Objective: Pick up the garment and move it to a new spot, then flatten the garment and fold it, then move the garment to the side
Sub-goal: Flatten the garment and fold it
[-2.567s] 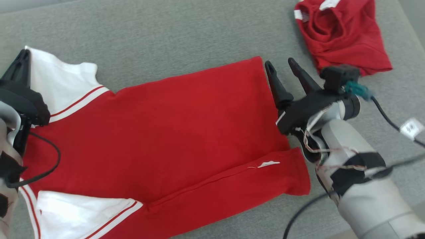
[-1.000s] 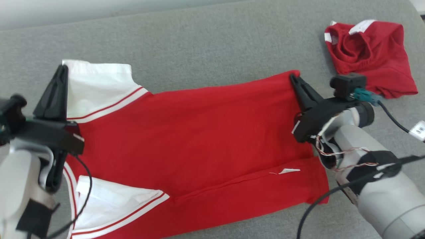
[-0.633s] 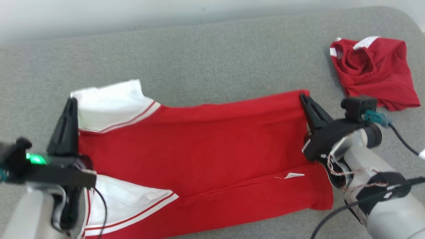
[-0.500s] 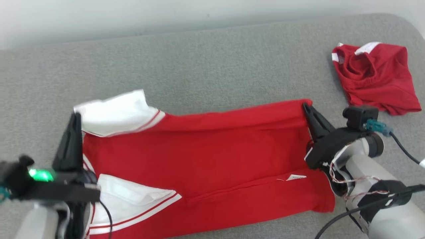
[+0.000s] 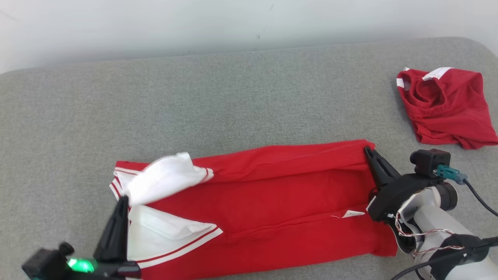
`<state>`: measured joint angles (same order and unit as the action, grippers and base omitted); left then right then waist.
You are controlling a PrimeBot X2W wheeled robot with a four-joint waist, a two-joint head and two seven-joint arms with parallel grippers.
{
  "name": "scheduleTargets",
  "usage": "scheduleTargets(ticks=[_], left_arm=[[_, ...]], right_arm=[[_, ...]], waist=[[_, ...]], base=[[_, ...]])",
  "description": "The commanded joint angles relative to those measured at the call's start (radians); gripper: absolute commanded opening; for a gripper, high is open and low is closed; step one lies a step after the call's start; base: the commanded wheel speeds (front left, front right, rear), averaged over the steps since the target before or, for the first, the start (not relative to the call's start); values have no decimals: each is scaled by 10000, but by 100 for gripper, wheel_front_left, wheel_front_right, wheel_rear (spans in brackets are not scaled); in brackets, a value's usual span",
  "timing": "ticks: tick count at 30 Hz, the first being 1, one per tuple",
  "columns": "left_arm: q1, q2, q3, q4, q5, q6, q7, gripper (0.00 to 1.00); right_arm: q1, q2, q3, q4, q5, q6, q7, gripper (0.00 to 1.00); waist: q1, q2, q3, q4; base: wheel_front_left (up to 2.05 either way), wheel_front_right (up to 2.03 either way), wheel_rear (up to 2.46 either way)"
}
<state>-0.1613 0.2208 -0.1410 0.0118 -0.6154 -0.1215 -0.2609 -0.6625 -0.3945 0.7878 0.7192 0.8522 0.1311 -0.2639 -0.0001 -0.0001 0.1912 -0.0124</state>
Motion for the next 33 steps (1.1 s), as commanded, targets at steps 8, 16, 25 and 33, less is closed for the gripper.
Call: scheduleTargets(ticks=[8, 16, 25, 33], left_arm=[[782, -336, -155, 400, 409, -63, -39, 0], [1021, -688, -74, 927, 1037, -61, -39, 0], [1269, -1091, 234, 626, 1353, -64, -39, 0], [1321, -1219, 224, 1074, 1488, -77, -40, 0]], right_arm=[[503, -247, -139, -177, 129, -5, -14, 0], [727, -345, -22, -232, 317, -5, -14, 0], [902, -476, -290, -262, 372, -5, -16, 0], [1309, -522, -539, -555, 266, -5, -15, 0]], waist=[[1, 1, -117, 180], [1, 1, -123, 270], [1, 1, -69, 435], [1, 1, -115, 543]], base=[[0, 0, 0], [0, 0, 0], [0, 0, 0], [0, 0, 0]])
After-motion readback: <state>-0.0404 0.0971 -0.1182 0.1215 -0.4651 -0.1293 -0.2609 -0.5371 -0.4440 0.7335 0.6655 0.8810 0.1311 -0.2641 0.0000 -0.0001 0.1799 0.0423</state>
